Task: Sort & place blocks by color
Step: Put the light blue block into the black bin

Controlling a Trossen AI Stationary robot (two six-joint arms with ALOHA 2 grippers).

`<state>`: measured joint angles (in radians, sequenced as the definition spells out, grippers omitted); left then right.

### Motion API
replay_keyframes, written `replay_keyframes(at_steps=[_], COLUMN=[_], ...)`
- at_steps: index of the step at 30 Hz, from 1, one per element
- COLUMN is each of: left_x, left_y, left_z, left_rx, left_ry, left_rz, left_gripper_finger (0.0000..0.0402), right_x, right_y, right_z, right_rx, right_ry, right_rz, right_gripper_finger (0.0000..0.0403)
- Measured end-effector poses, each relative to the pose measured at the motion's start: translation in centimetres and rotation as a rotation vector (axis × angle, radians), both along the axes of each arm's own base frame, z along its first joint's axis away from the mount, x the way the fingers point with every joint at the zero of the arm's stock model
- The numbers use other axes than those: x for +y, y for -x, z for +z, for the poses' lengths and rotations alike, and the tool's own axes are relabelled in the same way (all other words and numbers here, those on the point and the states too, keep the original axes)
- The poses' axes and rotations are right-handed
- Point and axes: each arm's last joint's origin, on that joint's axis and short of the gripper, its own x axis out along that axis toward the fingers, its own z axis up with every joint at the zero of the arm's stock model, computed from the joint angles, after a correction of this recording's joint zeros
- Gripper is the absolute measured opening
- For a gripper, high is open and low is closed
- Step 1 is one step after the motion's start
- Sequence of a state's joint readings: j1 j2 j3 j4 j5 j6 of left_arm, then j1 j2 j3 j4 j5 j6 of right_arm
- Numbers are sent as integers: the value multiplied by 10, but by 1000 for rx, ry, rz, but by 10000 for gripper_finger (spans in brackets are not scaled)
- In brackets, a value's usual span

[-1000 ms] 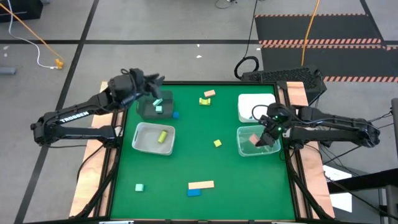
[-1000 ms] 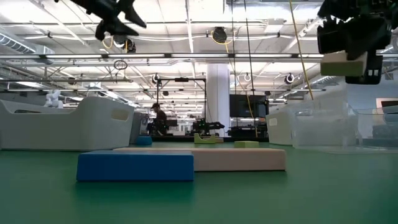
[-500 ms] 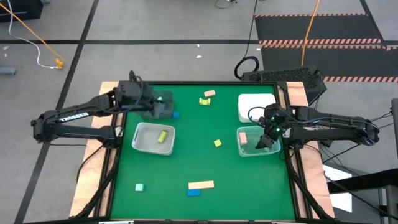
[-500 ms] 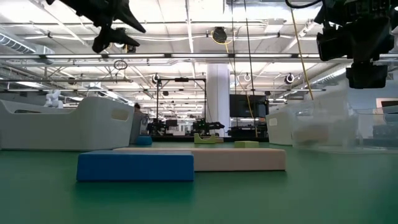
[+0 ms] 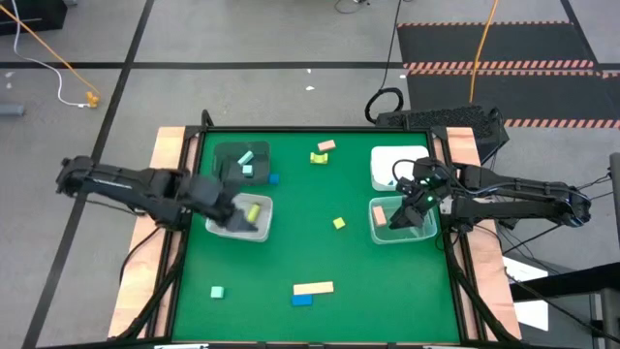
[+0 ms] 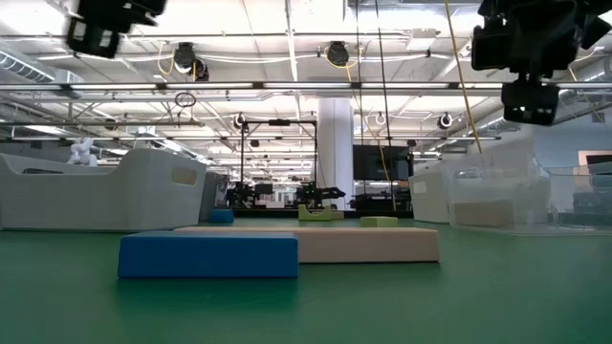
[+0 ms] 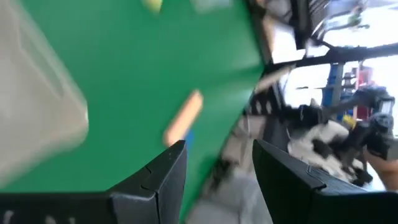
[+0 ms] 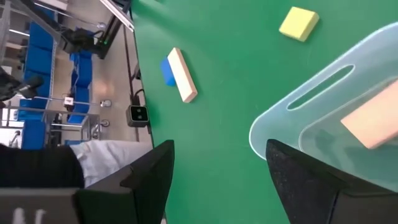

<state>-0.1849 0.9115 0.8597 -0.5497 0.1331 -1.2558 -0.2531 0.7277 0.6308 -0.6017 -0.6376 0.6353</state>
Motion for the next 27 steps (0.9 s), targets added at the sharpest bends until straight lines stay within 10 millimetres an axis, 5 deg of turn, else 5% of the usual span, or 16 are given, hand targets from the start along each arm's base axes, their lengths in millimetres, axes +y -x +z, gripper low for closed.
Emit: replay_keyframes(at_steps=[12,27], left_x=[-61,-116], left_y=[24,17], left_z=[-40,-93], left_rx=[585,945], left_ry=[210,170], left_rz=[125,230], left_gripper_finger=[184,184], right_x=[0,0], right_y=[0,0], right_z=[0,0], right_rx=[-39,-65], right_ry=[66,110], right_rz=[51,85], right_gripper_finger=[242,242])
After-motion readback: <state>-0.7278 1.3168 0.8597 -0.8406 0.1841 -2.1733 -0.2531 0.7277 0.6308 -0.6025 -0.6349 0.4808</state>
